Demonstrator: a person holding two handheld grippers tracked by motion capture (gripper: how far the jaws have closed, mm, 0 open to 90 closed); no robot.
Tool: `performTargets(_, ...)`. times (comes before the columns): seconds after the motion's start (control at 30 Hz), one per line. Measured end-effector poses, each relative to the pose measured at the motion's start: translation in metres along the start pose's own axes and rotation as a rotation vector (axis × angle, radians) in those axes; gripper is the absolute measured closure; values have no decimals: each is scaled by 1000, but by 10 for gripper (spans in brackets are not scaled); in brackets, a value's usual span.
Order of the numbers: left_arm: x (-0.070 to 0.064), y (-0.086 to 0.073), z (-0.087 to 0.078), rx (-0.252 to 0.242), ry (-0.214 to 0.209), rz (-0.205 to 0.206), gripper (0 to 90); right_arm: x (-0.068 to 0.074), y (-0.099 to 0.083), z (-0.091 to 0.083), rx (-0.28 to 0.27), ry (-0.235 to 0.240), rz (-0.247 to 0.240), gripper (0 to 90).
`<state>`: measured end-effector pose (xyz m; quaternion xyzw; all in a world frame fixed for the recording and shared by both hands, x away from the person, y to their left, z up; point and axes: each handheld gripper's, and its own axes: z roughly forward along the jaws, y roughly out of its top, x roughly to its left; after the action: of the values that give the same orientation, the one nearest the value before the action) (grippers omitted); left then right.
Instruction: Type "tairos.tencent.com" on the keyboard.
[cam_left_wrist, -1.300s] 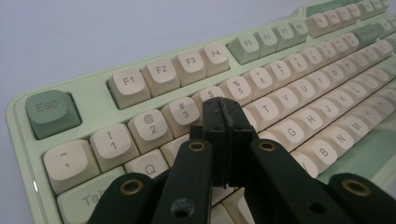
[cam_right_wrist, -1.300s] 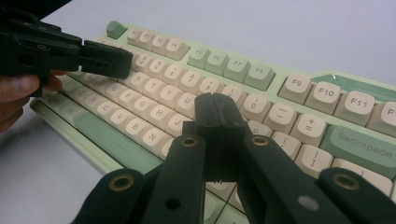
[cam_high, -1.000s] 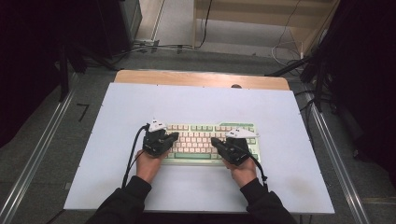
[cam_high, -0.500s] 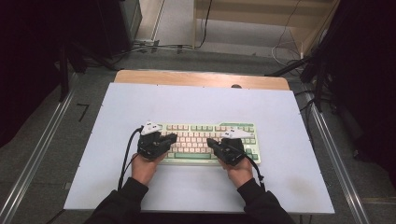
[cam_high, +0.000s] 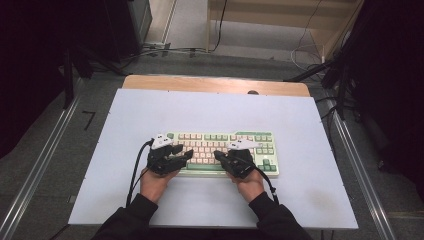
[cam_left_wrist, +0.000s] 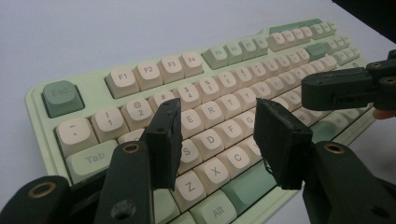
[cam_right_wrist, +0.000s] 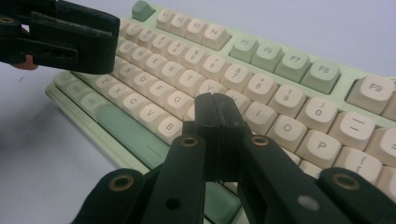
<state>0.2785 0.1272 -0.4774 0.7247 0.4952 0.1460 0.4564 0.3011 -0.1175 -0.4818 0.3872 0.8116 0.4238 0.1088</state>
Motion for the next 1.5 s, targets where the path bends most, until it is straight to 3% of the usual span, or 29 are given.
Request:
performTargets(0.6,0,1,0,-22,53,1,336,6,-2,10,31,11,-23,872)
performTargets(1.5,0,1,0,-20,52,-2,335,7,-4,13,41,7,-27,872)
